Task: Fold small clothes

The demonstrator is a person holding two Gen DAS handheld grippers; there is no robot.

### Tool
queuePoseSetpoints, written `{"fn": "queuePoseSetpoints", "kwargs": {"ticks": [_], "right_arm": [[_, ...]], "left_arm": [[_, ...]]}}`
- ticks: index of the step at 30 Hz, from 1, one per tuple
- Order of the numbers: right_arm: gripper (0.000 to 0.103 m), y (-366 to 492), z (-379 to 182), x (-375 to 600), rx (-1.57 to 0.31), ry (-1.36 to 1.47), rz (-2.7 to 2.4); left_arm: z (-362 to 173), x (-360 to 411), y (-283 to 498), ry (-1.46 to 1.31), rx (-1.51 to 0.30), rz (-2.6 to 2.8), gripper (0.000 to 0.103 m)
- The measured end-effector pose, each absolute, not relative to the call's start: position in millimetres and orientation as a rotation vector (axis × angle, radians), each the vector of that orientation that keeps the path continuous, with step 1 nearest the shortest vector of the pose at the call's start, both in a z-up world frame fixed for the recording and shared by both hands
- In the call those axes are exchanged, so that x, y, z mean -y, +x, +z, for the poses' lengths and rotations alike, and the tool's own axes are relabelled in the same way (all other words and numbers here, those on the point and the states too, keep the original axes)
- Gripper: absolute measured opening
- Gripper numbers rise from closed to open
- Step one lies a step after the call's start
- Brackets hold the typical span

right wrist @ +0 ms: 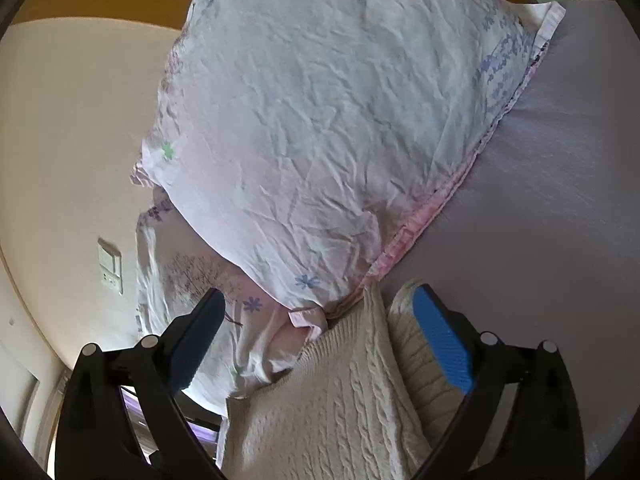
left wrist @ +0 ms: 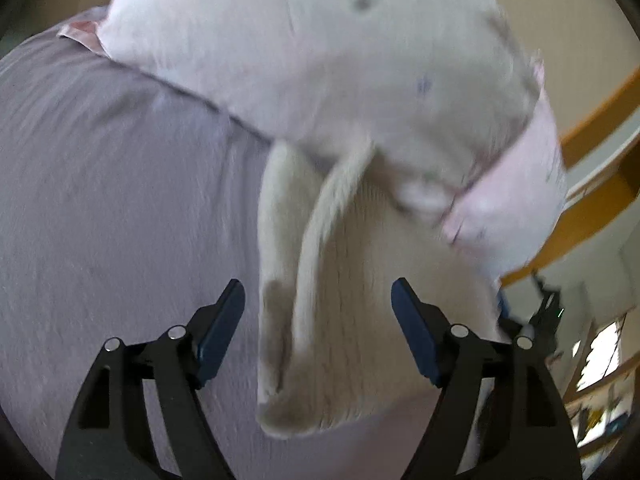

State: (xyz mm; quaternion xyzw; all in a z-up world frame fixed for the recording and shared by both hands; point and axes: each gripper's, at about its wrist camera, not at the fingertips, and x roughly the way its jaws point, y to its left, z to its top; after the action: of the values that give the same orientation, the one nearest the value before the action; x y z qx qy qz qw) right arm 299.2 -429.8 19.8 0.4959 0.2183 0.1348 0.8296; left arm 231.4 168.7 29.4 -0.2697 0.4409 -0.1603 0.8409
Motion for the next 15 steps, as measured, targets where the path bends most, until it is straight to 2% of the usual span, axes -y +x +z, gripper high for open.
{"fn": "queuePoseSetpoints", "kwargs": {"ticks": [2, 5, 8, 9, 10, 11, 13, 15], "right_arm": [[0.097, 298.0, 20.0, 430.7, -0.478, 1.049, 0.289], [0.097, 305.5, 20.0, 419.7, -0.483, 1.036, 0.292], [0.097, 305.2, 22.7, 416.9, -0.486, 1.011, 0.302], [0.097, 305.5, 23.2, 415.7, -0.491, 1.002, 0.307], [0.097, 305.3, 23.8, 415.3, -0.495, 0.996, 0.312], [0.097, 305.8, 24.4, 414.4, -0.498, 0.994, 0.315], [0.097, 306.3, 24.1, 413.6, -0.504, 0.991, 0.321], [0.097, 305.1, 25.5, 413.5, -0.506, 0.985, 0.324]], "left_arm": [[20.4, -161.6, 235.4, -0.523, -0.982, -0.325, 0.075], [19.8, -161.4, 242.5, -0.538, -0.962, -0.320, 0.074], [9.5, -175.9, 248.2, -0.692, -0.961, -0.340, 0.056], [0.3, -182.7, 251.9, -0.791, -0.972, -0.356, 0.043], [-10.8, -187.9, 255.1, -0.892, -0.997, -0.379, 0.021], [-20.4, -190.1, 257.4, -0.982, -1.014, -0.402, 0.016], [-40.7, -204.1, 252.2, -1.260, -0.960, -0.496, 0.015], [-40.4, -208.2, 244.8, -1.345, -0.887, -0.553, 0.015]]}}
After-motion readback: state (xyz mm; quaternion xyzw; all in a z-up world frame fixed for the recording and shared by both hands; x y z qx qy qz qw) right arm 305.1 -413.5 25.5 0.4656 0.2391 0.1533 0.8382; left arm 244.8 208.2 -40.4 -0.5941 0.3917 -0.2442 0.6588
